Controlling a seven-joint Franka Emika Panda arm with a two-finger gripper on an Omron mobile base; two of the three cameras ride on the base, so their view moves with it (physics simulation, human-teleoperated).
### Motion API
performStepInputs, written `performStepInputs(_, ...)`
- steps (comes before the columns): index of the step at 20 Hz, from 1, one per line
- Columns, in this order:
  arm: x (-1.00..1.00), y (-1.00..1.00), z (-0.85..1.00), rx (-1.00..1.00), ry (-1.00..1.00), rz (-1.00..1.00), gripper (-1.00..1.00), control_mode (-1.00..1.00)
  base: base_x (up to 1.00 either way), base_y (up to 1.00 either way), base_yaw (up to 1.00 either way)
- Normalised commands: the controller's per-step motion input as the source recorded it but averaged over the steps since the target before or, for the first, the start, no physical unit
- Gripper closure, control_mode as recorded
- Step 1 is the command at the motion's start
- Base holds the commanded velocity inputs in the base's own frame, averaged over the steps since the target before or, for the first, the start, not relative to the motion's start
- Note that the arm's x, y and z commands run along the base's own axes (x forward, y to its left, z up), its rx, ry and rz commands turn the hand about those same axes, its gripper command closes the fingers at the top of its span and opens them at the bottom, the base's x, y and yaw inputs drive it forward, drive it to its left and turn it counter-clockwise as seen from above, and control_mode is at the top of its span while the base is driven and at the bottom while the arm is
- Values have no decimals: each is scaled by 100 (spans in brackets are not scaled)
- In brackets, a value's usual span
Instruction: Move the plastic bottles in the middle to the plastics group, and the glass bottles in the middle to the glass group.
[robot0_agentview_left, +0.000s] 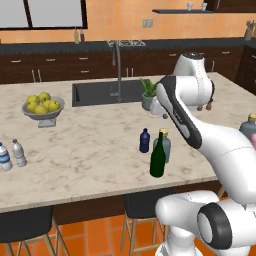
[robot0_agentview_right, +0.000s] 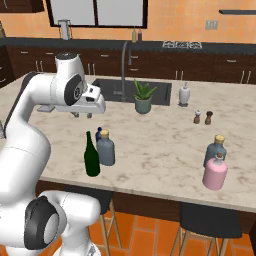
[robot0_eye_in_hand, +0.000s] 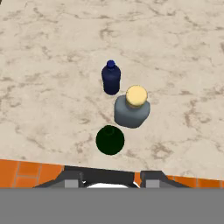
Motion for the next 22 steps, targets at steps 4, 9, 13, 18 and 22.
performStepInputs(4,-15,-1,-10,0,1,0,-100,-100,0,0,0)
performStepInputs(9,-7,9,-39,0,15,-1,-100,-100,0,0,0)
performStepInputs(13,11,9,-49,0,14,-4,-100,-100,0,0,0)
performStepInputs(18,29,5,-40,-1,9,-4,-100,-100,0,0,0)
performStepInputs(22,22,-1,-20,-4,0,-3,-100,-100,0,0,0)
